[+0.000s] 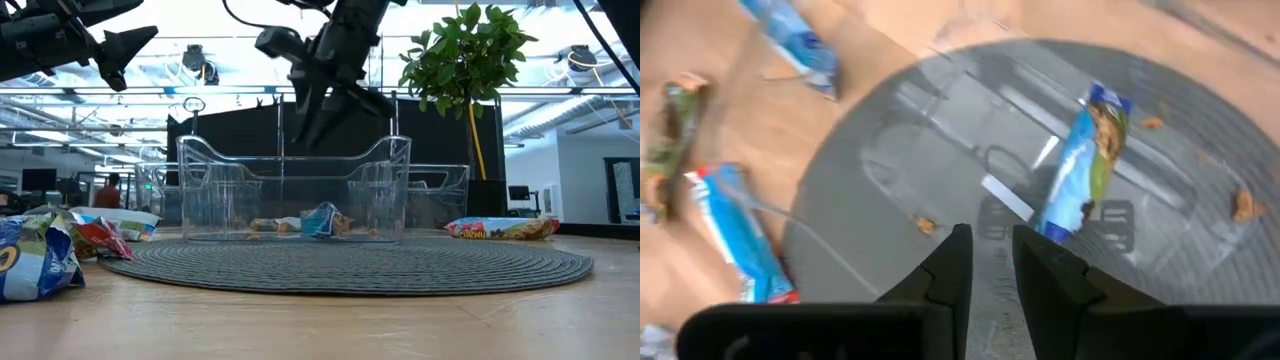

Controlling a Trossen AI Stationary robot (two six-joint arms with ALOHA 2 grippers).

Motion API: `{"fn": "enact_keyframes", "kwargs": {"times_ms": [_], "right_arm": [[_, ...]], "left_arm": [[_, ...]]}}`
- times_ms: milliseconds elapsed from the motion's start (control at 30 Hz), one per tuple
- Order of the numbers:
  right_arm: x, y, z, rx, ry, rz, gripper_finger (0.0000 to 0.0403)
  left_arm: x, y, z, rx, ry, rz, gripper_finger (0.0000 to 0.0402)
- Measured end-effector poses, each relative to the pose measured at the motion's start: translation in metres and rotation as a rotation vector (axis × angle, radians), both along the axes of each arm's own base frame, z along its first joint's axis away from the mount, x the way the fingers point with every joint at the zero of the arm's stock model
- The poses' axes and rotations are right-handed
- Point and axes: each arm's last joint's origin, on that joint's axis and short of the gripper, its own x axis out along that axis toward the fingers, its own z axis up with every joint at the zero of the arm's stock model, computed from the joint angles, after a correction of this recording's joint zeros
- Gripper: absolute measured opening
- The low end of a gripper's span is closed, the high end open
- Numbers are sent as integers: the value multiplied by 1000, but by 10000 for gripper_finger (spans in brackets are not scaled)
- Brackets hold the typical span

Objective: Pick and place Granola Bars by type
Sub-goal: Put the red granola bar into the top right transparent bin

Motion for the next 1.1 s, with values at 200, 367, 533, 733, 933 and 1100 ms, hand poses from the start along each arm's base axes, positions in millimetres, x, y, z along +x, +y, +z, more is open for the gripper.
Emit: {"fn": "enact_keyframes", "kwargs": {"times_ms": [200,367,533,733,933,1100], "right_arm": [[-6,-3,21,-45,-64,75,66],[-14,-5,43,-96,-119,153,66],[-24,-5,63,-151,-158,233,68],[-38,-5,88,-215,-215,310,79],[-50,-6,109,-288,-280,385,93],[-56,-6,123,-346,-328,442,105]], "left_arm": [[0,0,0,0,0,0,225],[0,0,0,0,0,0,225],[0,0,0,0,0,0,225],[0,0,0,0,1,0,225],[0,0,0,0,0,0,225],[0,0,0,0,1,0,225]]}}
